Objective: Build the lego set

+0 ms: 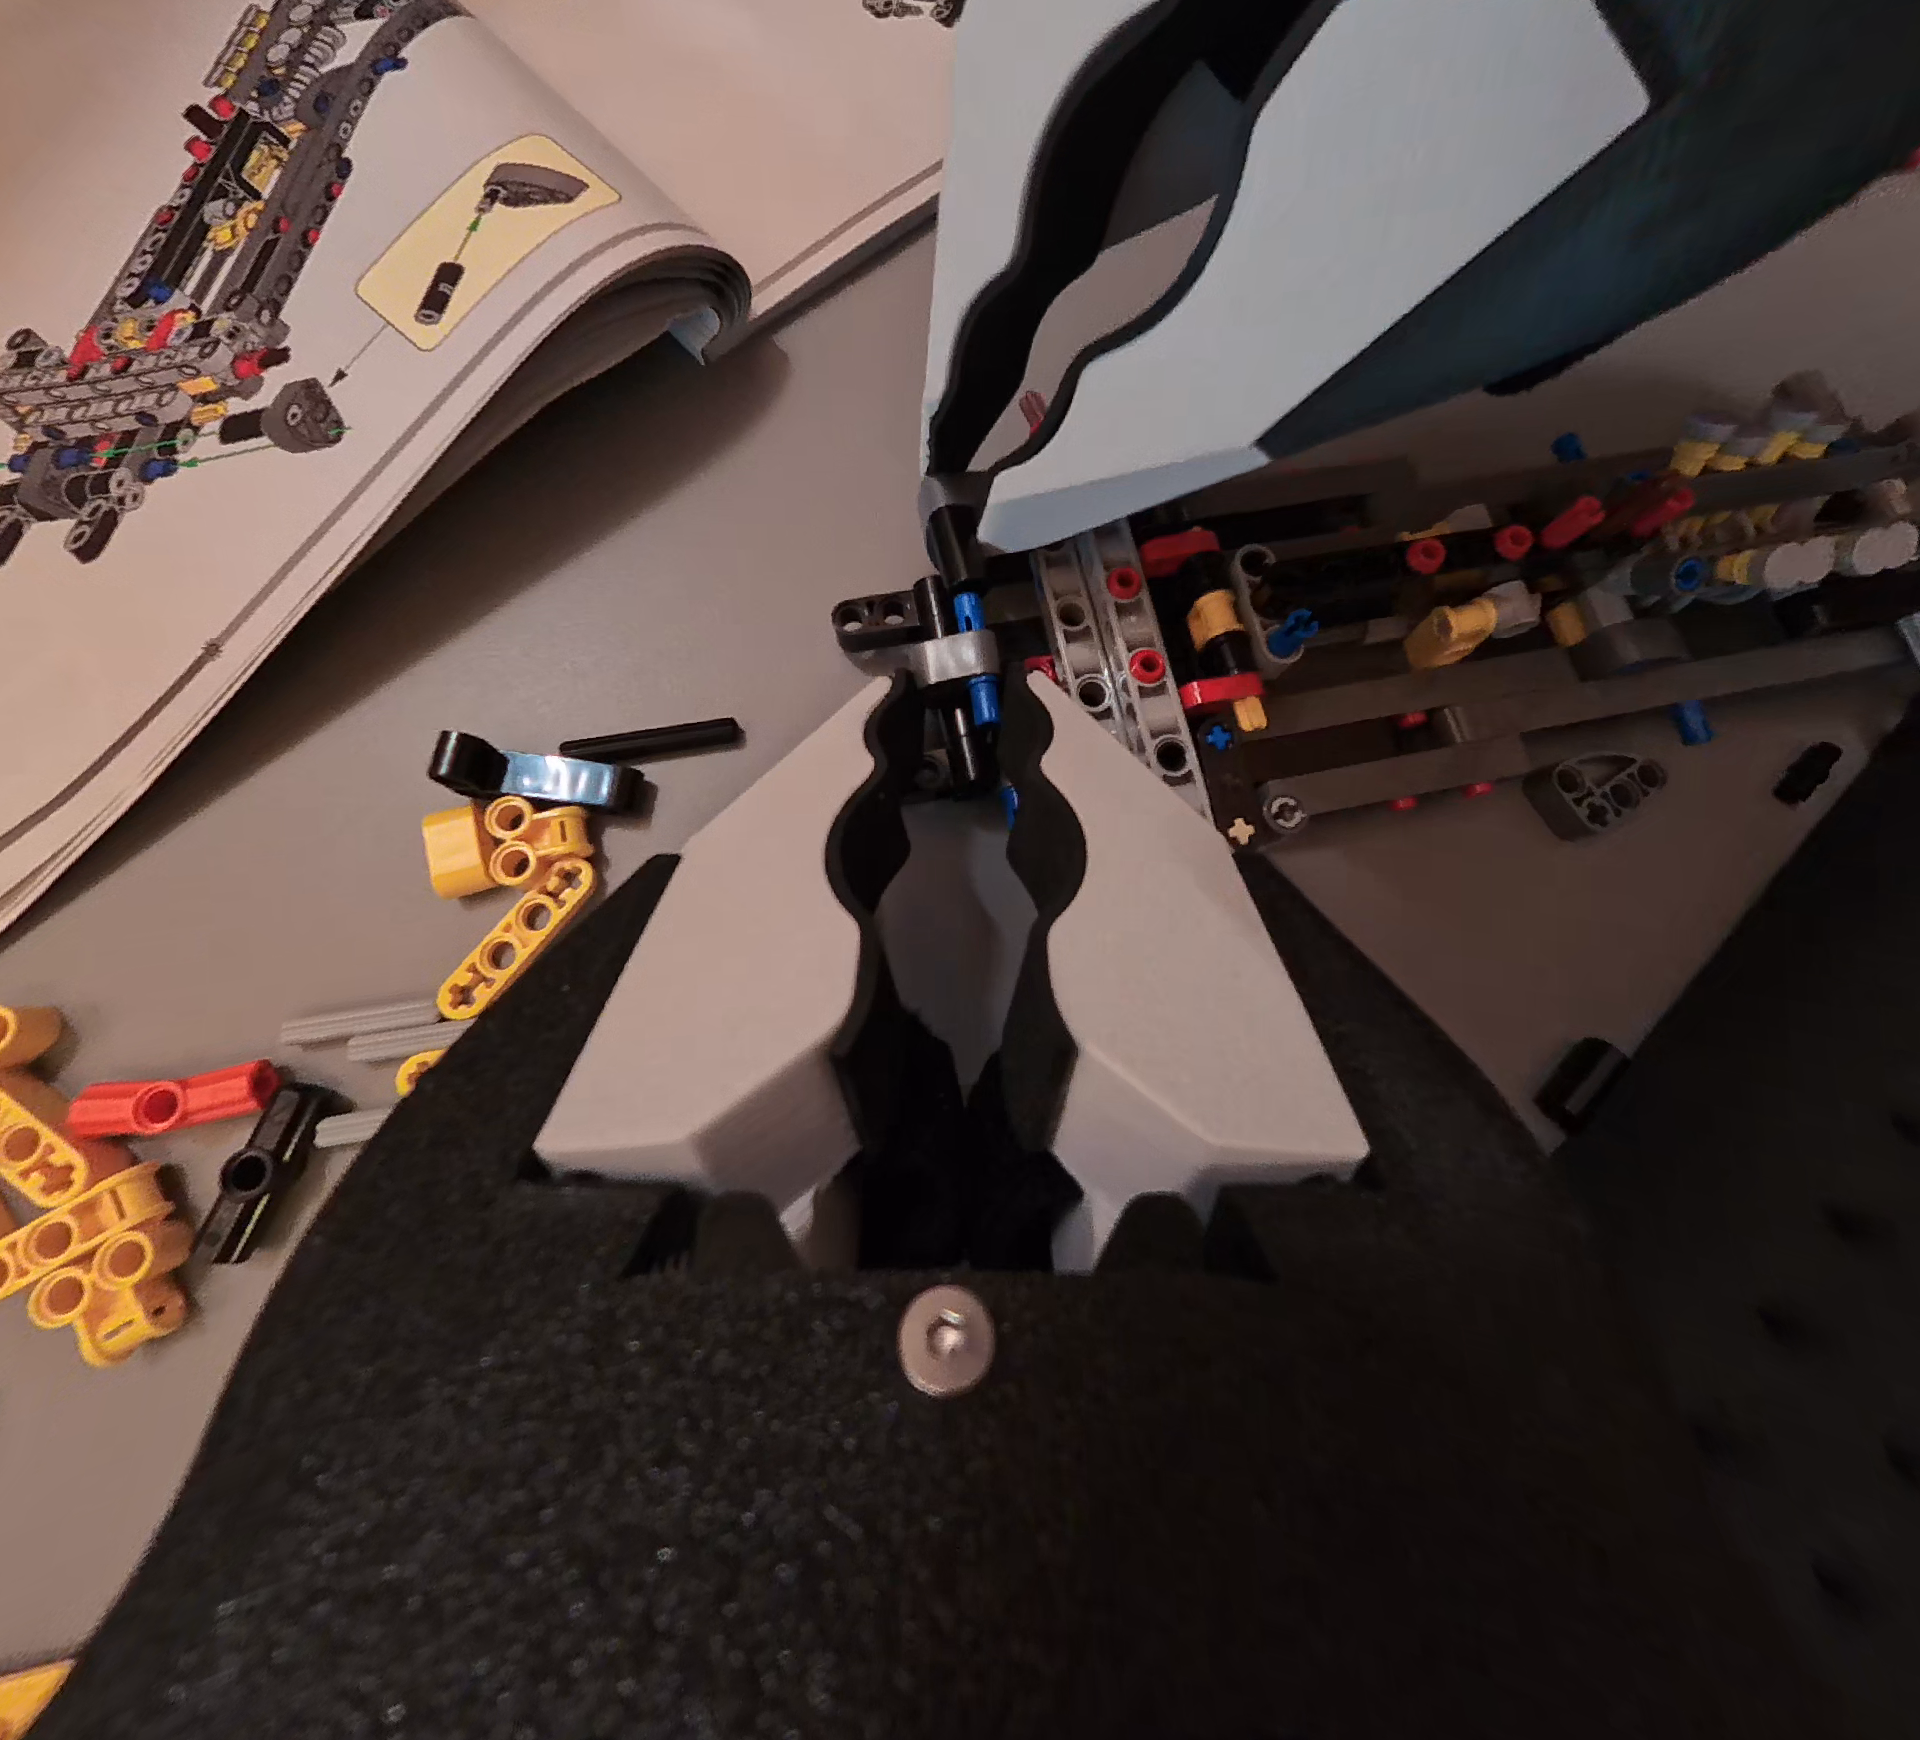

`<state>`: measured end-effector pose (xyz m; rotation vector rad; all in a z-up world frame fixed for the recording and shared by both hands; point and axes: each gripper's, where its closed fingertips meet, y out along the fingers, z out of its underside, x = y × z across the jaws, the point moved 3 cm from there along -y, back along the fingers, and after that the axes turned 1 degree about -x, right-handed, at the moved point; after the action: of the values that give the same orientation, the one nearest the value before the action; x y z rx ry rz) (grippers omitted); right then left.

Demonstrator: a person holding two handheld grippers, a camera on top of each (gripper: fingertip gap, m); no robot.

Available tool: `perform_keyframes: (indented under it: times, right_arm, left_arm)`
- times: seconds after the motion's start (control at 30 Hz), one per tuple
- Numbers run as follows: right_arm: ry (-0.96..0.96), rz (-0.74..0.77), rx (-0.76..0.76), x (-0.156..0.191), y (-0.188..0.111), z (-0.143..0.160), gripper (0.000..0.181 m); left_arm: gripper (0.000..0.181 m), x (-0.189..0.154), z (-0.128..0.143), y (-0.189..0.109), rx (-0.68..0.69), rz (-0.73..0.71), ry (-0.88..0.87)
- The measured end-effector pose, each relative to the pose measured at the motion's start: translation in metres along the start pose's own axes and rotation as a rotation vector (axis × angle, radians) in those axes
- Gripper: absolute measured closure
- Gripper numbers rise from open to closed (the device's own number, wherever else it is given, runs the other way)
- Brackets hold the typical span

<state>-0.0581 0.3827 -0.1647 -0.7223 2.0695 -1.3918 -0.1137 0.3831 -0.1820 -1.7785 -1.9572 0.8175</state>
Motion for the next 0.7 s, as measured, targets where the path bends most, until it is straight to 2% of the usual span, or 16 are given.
perform_keyframes:
  times: [0.17,0.37,0.53,0.7]
  right_arm:
    - [-0.001,0.011,0.007,0.0006,0.0007,-0.0015,0.172]
    - [0.057,-0.057,-0.05,-0.0003,0.0006,-0.0005,0.172]
    - [0.191,-0.108,-0.054,-0.0016,-0.0004,0.001,0.173]
    - [0.262,-0.094,-0.053,-0.0001,-0.0017,0.0024,0.173]
  left_arm:
    - [0.169,0.0004,-0.0004,-0.0005,-0.003,0.014,-0.017]
    - [0.169,0.0003,-0.0002,-0.0001,0.0,0.01,-0.013]
    - [0.169,0.0007,-0.0004,0.0006,0.0,-0.026,0.009]
    - [0.169,0.0007,-0.0009,0.0008,-0.001,-0.042,0.012]
